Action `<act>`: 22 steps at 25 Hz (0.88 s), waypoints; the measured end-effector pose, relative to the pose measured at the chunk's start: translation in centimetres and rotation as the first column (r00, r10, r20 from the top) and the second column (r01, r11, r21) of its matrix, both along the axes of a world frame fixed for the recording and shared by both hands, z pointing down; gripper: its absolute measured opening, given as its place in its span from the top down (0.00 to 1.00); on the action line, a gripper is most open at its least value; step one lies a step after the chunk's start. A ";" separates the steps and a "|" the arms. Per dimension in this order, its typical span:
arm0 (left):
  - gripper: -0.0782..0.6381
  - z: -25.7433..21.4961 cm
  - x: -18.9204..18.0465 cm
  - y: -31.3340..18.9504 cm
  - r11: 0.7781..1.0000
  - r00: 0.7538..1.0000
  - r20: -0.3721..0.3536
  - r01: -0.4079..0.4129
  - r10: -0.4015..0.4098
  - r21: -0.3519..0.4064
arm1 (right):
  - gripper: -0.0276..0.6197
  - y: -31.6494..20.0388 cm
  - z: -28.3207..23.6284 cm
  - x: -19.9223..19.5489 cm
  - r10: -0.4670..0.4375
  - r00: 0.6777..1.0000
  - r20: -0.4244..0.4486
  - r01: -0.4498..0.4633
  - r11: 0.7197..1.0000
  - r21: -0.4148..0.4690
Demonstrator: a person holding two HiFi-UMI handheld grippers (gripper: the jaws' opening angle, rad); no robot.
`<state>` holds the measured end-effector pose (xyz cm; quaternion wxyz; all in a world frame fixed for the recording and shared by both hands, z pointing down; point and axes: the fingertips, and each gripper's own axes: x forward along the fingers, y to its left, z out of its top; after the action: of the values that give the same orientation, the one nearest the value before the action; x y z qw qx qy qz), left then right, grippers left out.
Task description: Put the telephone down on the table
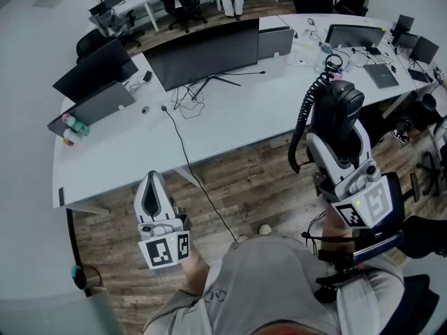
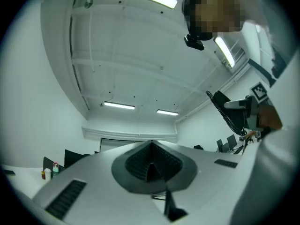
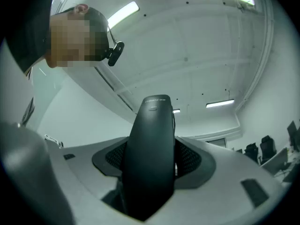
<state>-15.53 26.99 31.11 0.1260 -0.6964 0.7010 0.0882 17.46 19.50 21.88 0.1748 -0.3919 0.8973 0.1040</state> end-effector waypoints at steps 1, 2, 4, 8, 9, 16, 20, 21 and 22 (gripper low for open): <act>0.88 -0.1 1.0 0.5 1.000 1.000 -0.002 -0.008 0.008 -0.001 | 0.52 0.3 0.1 0.5 -0.003 1.000 -0.007 0.003 1.000 0.001; 0.88 -0.1 1.9 1.0 1.000 1.000 -0.002 -0.016 0.016 -0.004 | 0.52 0.6 0.1 1.0 -0.006 1.000 -0.012 0.006 1.000 0.000; 0.88 -0.1 3.7 1.5 1.000 1.000 0.005 -0.023 0.023 -0.014 | 0.52 0.9 0.4 2.0 -0.016 1.000 -0.014 0.016 1.000 -0.010; 0.88 -0.3 6.2 1.8 0.999 0.999 0.007 -0.036 0.036 -0.017 | 0.52 0.6 1.8 3.0 -0.046 0.999 -0.013 0.045 0.997 -0.056; 0.88 -0.2 6.7 1.7 0.999 0.999 0.009 -0.041 0.041 -0.024 | 0.52 0.6 2.1 3.3 -0.051 0.999 -0.008 0.050 0.997 -0.067; 0.88 1.4 10.0 1.1 0.996 0.998 0.025 -0.048 0.050 -0.077 | 0.52 -1.1 6.2 6.1 -0.073 0.995 0.067 0.083 0.982 -0.169; 0.88 2.6 12.0 0.9 0.993 0.999 0.011 -0.043 0.045 -0.110 | 0.52 -2.5 9.2 7.0 -0.101 0.993 0.067 0.114 0.967 -0.227; 0.88 2.9 12.5 1.0 0.992 0.999 0.008 -0.044 0.045 -0.121 | 0.52 -2.8 9.8 7.1 -0.108 0.992 0.072 0.122 0.963 -0.239; 0.88 3.0 12.8 1.1 0.990 0.999 0.008 -0.043 0.044 -0.133 | 0.52 -3.1 10.4 7.2 -0.116 0.990 0.078 0.132 0.959 -0.250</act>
<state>-2.77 28.09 34.11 0.0812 -0.7188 0.6893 0.0406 24.62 16.44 32.25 0.1571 -0.3572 0.9200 -0.0356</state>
